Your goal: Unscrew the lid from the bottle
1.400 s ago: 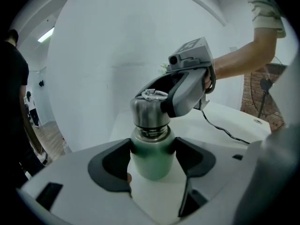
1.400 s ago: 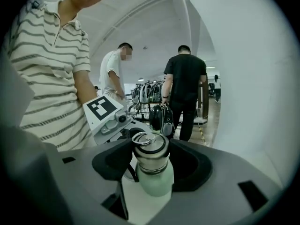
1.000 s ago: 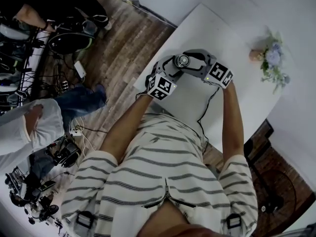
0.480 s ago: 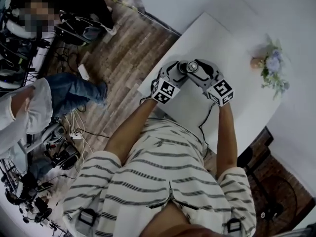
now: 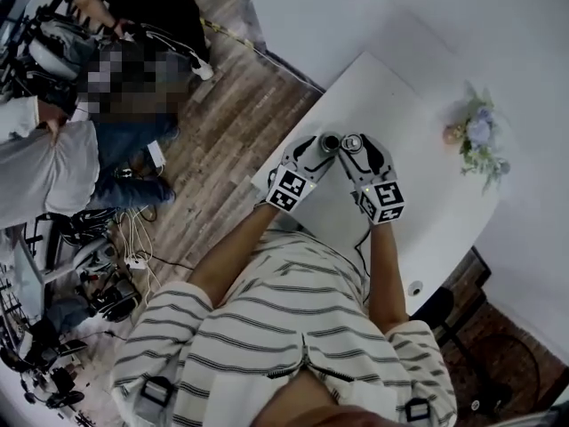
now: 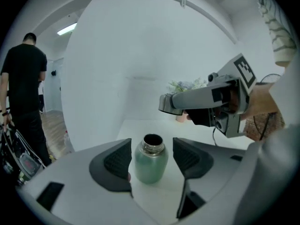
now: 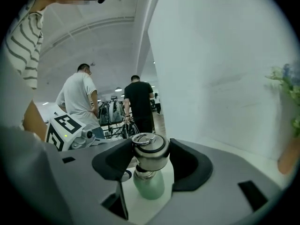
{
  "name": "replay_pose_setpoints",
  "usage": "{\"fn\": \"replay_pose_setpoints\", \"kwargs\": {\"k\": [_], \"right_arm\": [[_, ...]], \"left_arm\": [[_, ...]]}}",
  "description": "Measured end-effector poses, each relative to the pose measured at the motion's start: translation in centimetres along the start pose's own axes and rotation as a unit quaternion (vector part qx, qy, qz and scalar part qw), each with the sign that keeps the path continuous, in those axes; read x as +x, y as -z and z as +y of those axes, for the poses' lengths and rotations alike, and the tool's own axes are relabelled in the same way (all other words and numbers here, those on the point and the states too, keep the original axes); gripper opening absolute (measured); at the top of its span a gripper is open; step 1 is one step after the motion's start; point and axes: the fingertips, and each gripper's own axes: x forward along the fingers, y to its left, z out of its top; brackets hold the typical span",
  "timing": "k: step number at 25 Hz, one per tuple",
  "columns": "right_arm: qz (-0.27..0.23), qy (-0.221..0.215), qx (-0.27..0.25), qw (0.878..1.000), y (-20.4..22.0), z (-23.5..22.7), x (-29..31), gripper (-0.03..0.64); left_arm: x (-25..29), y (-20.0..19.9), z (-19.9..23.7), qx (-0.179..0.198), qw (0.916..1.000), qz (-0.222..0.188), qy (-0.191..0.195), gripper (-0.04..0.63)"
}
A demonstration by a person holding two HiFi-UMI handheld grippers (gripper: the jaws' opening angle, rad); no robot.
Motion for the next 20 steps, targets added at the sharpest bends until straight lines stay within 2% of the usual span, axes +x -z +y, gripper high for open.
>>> {"fn": "replay_pose_setpoints", "kwargs": {"k": [3,8,10,15,20], "right_arm": [[-0.021,0.033,0.018,0.999,-1.5,0.0,-1.1,0.261],[-0.041,0.073,0.016,0.996,-4.6,0.7,-2.5,0.261],[-0.050,0.089,0.023,0.995,-5.6,1.0,-3.5,0.261],[-0.065,0.093,0.008,0.994,-8.2,2.3,-4.9,0.261],[-0.083,0.097,-0.005,0.992,-11.3,3.3,-6.2,0.261]], "left_arm": [[-1.6,-1.6,0.2,-0.027,0.9994,-0.018,-0.014,0.222],[-4.4,-5.6,0.7,-0.051,0.9963,-0.059,-0.036,0.156],[-5.7,-6.9,0.4,-0.059,0.9945,-0.072,-0.048,0.110],[-8.4,-10.2,0.4,-0.076,0.9894,-0.106,-0.063,0.006],[-10.8,-13.3,0.2,-0.079,0.9856,-0.126,-0.080,-0.002]]}}
